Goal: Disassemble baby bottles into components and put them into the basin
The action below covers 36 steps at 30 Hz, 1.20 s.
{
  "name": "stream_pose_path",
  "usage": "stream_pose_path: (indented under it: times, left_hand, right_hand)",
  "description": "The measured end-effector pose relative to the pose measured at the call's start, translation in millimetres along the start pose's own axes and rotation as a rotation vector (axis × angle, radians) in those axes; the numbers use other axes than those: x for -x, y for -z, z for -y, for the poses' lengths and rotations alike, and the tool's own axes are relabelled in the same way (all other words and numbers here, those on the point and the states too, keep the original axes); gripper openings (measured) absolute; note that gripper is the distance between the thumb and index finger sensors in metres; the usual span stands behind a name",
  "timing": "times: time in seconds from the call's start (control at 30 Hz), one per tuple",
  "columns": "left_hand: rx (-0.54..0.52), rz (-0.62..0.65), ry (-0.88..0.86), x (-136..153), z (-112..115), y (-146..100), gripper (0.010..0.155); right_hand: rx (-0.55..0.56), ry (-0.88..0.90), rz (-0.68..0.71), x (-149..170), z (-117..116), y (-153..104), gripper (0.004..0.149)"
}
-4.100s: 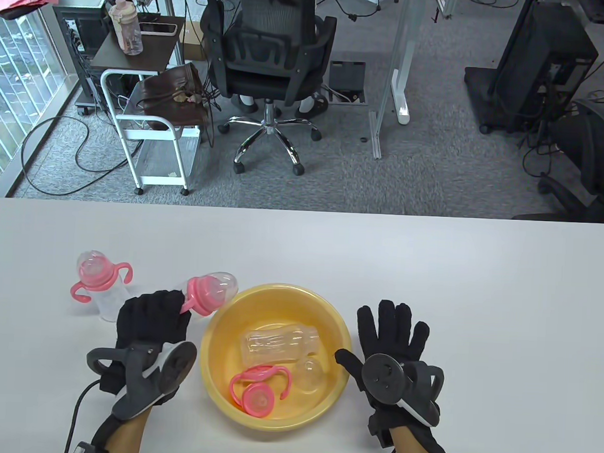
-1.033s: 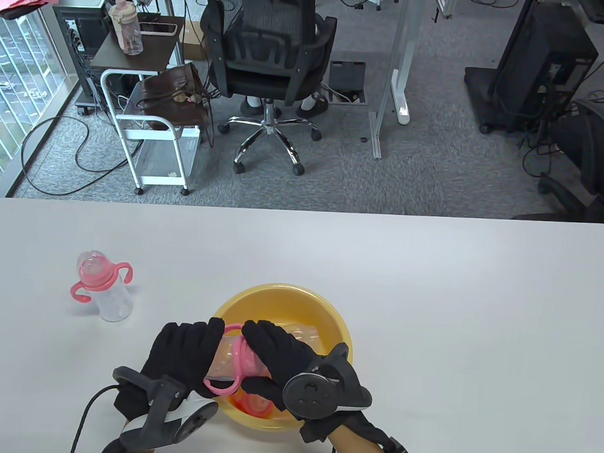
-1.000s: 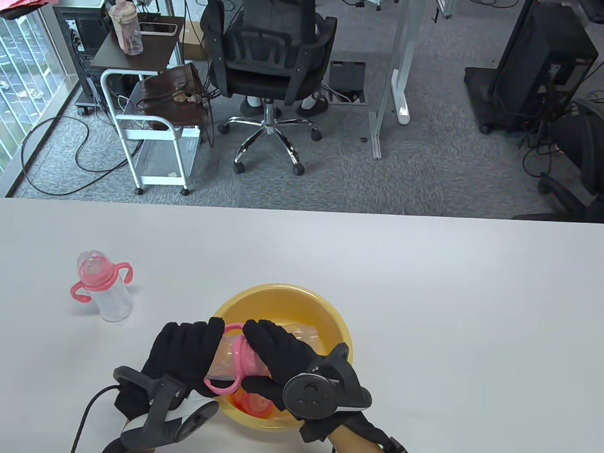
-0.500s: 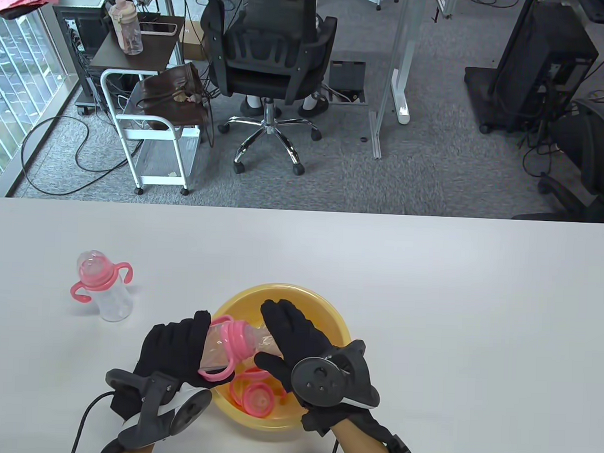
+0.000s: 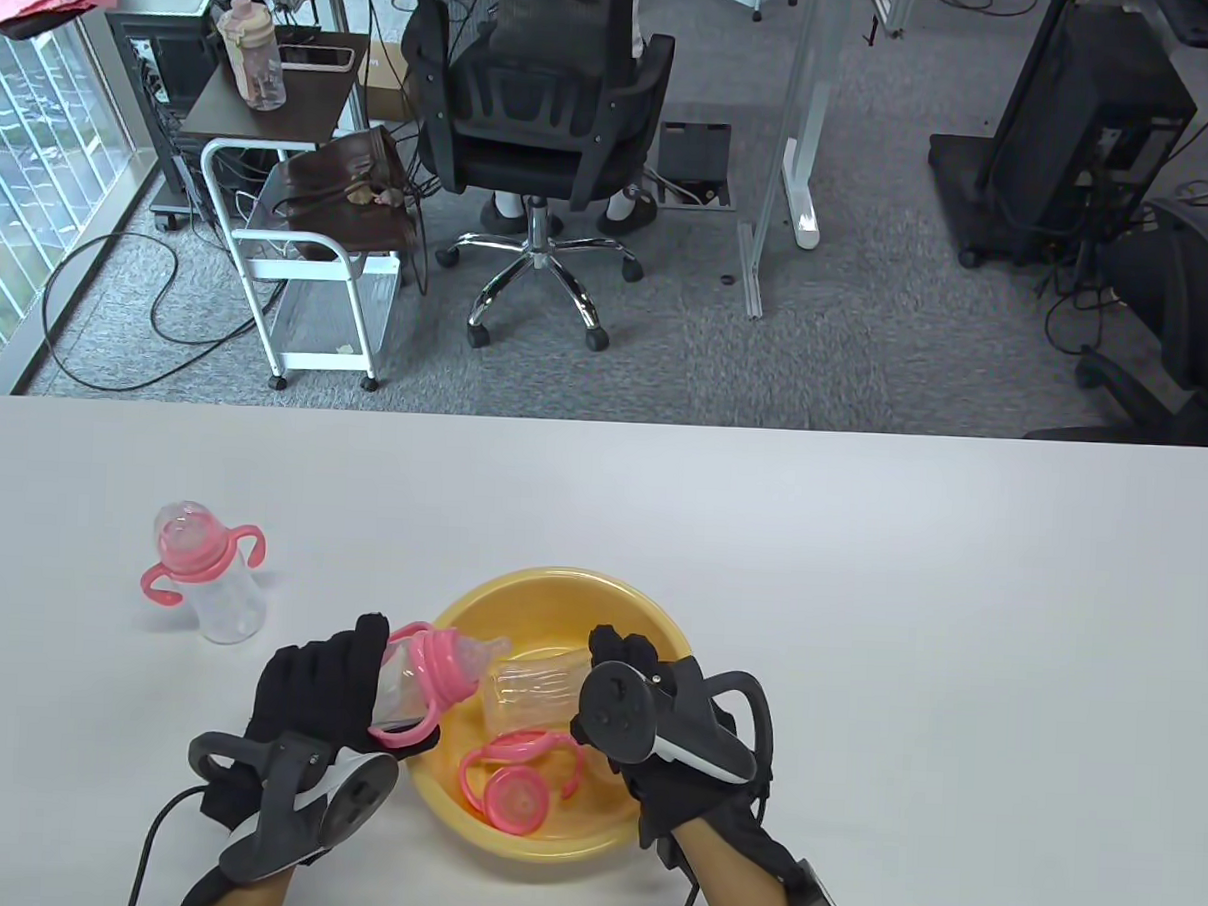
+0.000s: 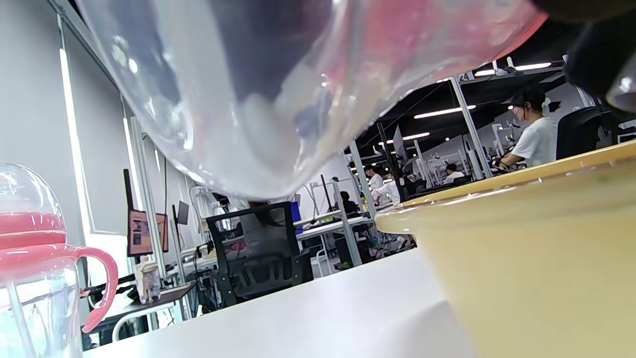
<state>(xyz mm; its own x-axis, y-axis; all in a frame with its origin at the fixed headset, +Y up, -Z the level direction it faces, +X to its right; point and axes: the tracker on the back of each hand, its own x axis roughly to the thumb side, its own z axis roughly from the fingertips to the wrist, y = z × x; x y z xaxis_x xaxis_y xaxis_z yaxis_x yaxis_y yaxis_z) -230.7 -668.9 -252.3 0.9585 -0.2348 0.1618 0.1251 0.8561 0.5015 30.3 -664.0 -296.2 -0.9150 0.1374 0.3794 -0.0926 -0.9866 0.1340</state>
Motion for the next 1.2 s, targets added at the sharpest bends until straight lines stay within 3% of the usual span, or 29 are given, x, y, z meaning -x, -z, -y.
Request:
stream_pose_path:
  times: [0.23, 0.37, 0.57, 0.73, 0.9, 1.03, 1.1, 1.2]
  left_hand:
    - [0.006, 0.006, -0.002, -1.3, 0.2, 0.3, 0.104]
    - [0.006, 0.010, -0.007, -2.0, 0.7, 0.1, 0.104]
    - [-0.001, 0.008, -0.017, -1.0, 1.2, -0.3, 0.104]
    - [0.000, 0.012, -0.017, -1.7, 1.1, -0.3, 0.104]
    - [-0.005, 0.024, -0.017, -4.2, 0.5, -0.7, 0.104]
    - [-0.030, 0.052, -0.017, -11.2, -4.6, -2.0, 0.104]
    - [-0.052, 0.068, -0.020, -15.6, -8.8, -2.8, 0.104]
    - [-0.083, 0.099, -0.025, -23.3, -15.6, -4.7, 0.104]
  right_hand:
    - [-0.048, -0.091, -0.018, -1.7, -20.7, 7.8, 0.070]
    - [-0.043, -0.158, -0.020, -4.5, -30.2, 10.9, 0.079]
    - [-0.083, -0.192, -0.013, -8.4, -38.4, 14.7, 0.078]
    - [-0.025, -0.155, -0.007, -7.3, -31.9, 12.9, 0.074]
    - [0.098, 0.031, 0.042, -5.7, -0.7, 1.9, 0.071]
    - [0.230, 0.361, 0.208, -7.7, 24.1, -8.9, 0.072]
    - [0.251, 0.526, 0.248, -10.2, 28.1, -11.6, 0.072]
    - [0.198, 0.710, 0.284, -12.9, 27.6, -12.6, 0.074]
